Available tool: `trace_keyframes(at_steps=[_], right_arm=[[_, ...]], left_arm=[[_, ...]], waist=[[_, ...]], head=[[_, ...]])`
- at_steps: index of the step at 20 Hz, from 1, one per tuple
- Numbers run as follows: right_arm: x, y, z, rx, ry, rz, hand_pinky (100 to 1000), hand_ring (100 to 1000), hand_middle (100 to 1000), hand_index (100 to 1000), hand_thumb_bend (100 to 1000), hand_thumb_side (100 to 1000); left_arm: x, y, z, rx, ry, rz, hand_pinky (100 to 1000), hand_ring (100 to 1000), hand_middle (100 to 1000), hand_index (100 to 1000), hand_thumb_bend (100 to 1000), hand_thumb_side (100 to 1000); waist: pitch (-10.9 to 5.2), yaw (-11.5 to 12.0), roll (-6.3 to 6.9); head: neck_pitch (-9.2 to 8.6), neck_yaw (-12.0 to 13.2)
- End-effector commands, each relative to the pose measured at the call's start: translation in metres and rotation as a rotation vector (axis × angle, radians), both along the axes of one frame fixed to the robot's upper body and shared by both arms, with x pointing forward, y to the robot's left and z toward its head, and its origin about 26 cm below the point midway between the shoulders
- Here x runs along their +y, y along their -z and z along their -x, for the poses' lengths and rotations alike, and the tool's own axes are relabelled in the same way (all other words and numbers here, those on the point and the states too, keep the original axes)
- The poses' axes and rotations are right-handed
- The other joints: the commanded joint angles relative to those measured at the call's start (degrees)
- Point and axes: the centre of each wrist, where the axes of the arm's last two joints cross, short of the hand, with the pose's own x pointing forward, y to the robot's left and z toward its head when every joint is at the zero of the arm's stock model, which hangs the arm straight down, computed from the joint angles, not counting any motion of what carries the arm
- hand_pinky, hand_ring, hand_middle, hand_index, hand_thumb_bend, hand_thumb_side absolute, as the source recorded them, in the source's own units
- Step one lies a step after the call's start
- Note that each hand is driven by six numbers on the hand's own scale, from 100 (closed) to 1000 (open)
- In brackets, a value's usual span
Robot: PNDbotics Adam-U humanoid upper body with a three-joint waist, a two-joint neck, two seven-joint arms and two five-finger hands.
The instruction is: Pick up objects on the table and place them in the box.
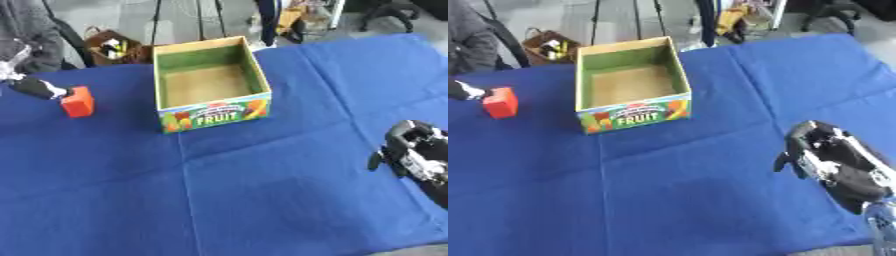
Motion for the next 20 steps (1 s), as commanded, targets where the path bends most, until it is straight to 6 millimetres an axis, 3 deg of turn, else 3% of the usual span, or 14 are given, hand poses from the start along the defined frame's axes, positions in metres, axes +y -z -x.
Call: trace_keyframes(at_steps=[1,6,7,9,20], right_arm=[[-0.002,-0.006,0.0,-0.021,-0.002,0.019,486,259,208,195,100,100],[-0.002,-0.005,0.0,-0.014,-0.005,0.021,485,259,209,195,100,100],[-0.002,-0.005,0.0,-0.014,-0.005,0.021,485,259,209,195,100,100],[-0.001,-0.005,0.0,-0.012,-0.005,0.021,485,258,209,195,100,100],[-0.001,-0.004,-0.001,-0.004,-0.007,0.016,484,258,210,195,100,100]], left_arm=[[0.001,-0.013,-0.003,-0.005,-0.004,-0.061,837,876,869,867,554,269],[0.0,-0.006,-0.007,0.044,0.009,-0.069,857,902,897,878,500,218],[0.0,-0.004,-0.008,0.058,0.014,-0.068,868,915,910,884,438,169],[-0.001,-0.001,-0.009,0.084,0.019,-0.067,872,921,915,887,409,144],[-0.003,0.017,-0.01,0.16,0.022,-0.053,881,931,921,896,353,100]], waist=[[-1.08,-0.1,0.02],[-1.21,-0.5,0.21],[-1.2,-0.5,0.25],[-1.18,-0.6,0.32],[-0.99,-0.9,0.43]], head=[[0.27,0.2],[0.38,0.3],[0.39,0.3],[0.43,0.3],[0.47,0.1]])
